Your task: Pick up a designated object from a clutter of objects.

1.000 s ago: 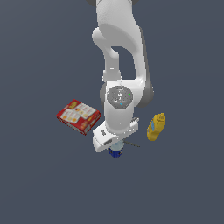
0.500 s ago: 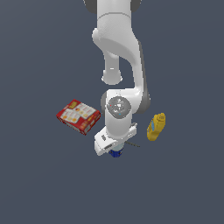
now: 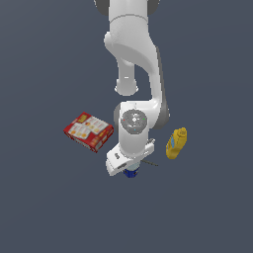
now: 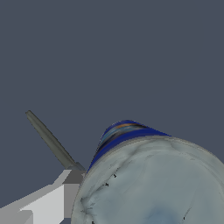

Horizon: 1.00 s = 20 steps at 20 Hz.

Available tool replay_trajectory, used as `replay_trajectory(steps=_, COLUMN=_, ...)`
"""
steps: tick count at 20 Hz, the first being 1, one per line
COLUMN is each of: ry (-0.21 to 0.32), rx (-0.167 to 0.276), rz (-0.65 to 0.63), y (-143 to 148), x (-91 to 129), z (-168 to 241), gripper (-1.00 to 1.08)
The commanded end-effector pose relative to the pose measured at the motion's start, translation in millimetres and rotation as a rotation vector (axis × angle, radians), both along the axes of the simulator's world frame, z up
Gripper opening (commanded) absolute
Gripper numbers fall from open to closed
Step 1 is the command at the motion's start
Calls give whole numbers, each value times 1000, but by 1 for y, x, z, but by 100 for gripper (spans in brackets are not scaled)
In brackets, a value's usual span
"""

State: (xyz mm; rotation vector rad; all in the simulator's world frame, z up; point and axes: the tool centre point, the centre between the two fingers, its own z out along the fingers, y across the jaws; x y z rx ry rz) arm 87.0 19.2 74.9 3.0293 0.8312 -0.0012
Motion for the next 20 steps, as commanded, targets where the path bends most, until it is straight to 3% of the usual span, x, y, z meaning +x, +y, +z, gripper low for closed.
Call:
replay_trajectory(steps=1, ry=-1, rx=1, rz=1, y=1, x=0, z=-1, gripper=-100)
replay_trajectory(steps=11, ry=0, rx=0, rz=0, y=1, x=-6, z=19, gripper=-100)
replay_trajectory(steps=20, ry=0, rx=0, rz=0, y=3, x=-26, z=80, gripper=-100)
